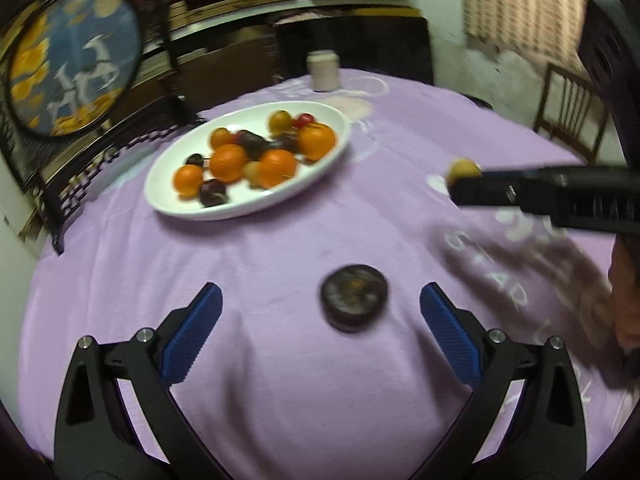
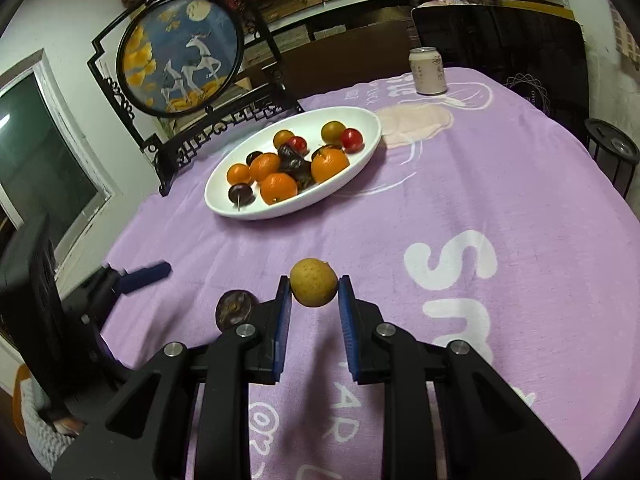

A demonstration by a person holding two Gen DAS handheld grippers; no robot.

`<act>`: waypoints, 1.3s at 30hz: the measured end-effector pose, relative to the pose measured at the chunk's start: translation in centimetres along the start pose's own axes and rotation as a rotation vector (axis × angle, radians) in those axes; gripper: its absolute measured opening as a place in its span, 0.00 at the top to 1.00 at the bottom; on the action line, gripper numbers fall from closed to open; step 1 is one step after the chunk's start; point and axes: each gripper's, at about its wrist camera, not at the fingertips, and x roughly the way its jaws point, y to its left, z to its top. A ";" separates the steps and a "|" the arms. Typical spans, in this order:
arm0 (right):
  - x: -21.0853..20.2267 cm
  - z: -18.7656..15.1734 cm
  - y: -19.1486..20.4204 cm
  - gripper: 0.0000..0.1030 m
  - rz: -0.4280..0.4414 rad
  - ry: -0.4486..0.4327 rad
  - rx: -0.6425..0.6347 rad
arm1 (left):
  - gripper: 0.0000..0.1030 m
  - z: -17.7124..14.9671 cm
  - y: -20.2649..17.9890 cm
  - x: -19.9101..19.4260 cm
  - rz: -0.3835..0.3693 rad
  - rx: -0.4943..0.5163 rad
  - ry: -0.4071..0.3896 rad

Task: Organize fruits
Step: 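Grasp a small yellow fruit with the right tool while the left tool grasps a brown fruit, then carry both fruits to the white plate and open both tools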

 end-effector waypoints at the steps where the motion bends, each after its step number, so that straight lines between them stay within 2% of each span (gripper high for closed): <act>1: -0.1 0.0 0.0 0.77 0.003 -0.001 0.002 | 0.02 -0.1 -0.3 0.3 -0.002 0.010 0.008; 3: 0.1 0.1 0.0 0.77 0.006 0.001 0.001 | 0.03 -0.1 -0.4 0.8 -0.018 0.006 0.027; 7: 0.0 -0.1 0.1 0.77 0.007 0.004 -0.004 | 0.13 0.1 0.1 1.8 -0.087 -0.049 0.068; 9: -0.1 -0.1 0.1 0.77 0.007 0.004 -0.002 | 0.21 0.1 0.2 2.4 -0.116 -0.072 0.093; 11: 0.0 -0.1 0.1 0.77 0.007 0.005 -0.001 | 0.40 0.2 0.2 3.1 -0.142 -0.090 0.124; 12: 0.0 -0.1 0.1 0.77 0.006 0.007 -0.002 | 0.42 0.2 0.2 3.1 -0.137 -0.093 0.122; 13: 0.1 -0.1 0.2 0.77 0.005 0.008 -0.004 | 0.54 0.2 0.2 3.2 -0.142 -0.091 0.121; 14: 0.1 -0.1 0.1 0.77 0.005 0.009 -0.004 | 0.58 0.2 0.1 3.1 -0.139 -0.090 0.119; 17: 0.2 -0.1 0.0 0.77 0.001 0.011 0.000 | 0.59 0.3 0.6 2.9 -0.155 -0.119 0.116; 21: 0.1 0.0 -0.2 0.77 0.014 0.008 0.009 | 0.59 1.3 3.5 0.8 -0.128 -0.202 0.041; 26: 1.1 2.6 1.1 0.77 -0.005 0.024 -0.053 | 0.59 4.5 8.0 0.6 -0.033 -0.271 0.000; 32: 4.6 7.9 3.4 0.77 -0.011 0.024 -0.122 | 0.59 9.0 12.1 4.0 0.030 -0.349 -0.025; 36: 8.3 10.6 3.8 0.77 -0.035 0.026 -0.121 | 0.58 10.0 13.6 6.7 0.041 -0.385 -0.013; 39: 11.0 12.1 3.5 0.77 -0.063 0.027 -0.114 | 0.53 9.9 14.1 8.2 0.074 -0.384 -0.010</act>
